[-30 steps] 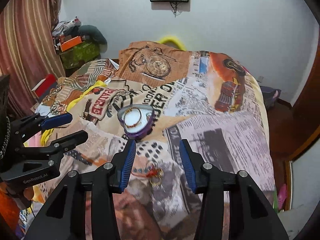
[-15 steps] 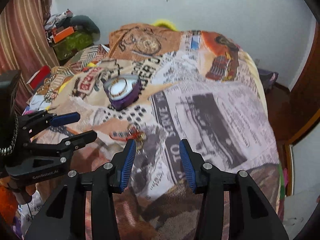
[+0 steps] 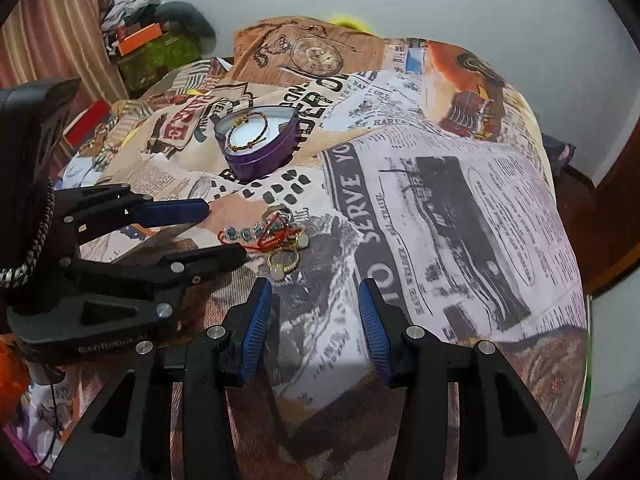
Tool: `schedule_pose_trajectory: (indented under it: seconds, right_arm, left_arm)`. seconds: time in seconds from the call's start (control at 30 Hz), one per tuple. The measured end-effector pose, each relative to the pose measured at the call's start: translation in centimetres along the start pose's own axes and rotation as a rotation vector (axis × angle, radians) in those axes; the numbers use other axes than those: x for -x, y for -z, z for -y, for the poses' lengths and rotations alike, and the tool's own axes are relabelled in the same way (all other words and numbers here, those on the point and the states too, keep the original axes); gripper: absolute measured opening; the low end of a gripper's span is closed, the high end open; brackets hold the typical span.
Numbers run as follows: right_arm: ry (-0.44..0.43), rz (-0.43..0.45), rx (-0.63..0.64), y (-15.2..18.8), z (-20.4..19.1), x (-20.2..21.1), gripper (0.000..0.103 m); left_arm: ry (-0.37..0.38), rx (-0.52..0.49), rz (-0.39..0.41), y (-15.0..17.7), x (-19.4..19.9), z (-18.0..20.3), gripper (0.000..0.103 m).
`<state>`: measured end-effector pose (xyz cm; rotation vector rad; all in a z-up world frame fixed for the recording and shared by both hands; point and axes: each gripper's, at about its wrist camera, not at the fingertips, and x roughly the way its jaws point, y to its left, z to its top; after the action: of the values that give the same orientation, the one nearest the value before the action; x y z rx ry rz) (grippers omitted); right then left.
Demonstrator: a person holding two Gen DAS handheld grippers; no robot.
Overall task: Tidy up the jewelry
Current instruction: 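Move both open grippers back to the remaining jewelry pile, then grasp a gold ring with the right gripper while the left grasps the red tassel charm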
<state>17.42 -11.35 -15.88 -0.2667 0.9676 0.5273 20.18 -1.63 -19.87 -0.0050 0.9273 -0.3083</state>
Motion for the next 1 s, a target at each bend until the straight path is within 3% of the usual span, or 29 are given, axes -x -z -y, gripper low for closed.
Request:
schedule_pose_trajectory:
  seconds: [0.13,0.43,0.6,0.73,0.87,1.0]
  right_arm:
    - [0.005,-0.007,0.042,-0.4,-0.7,-1.0,0.042]
    - [-0.053,-0.009,0.074,-1.1,-0.8,-2.1,0.041]
    - [-0.052,-0.004,0.085,-1.0,-1.1,-2.4,0.018]
    - [-0.051,0.006,0.08,-0.8,-1.0,-2.2,0.018]
    - [-0.042,0.017,0.053,-0.5,-0.2,-1.8,0.018]
    - [-0.039,0.025,0.023,-0.3,0.5,-1.4,0.018]
  left_arm:
    - [0.018,0.013,-0.002,-0.3,-0.3,-0.7,0.034]
    - [0.03,-0.012,-0.011,-1.2,-0.8,-0.9,0.032]
    - [0.036,-0.03,-0.016,-1.9,-1.2,-0.9,0.033]
    - [0.052,-0.038,-0.019,-2.3,-1.6,-0.8,0.031]
    - [0.089,-0.044,-0.027,-2.2,-1.9,-0.4,0.008]
    - [0.106,-0.034,-0.027,-2.1,-1.8,-0.1,0.002]
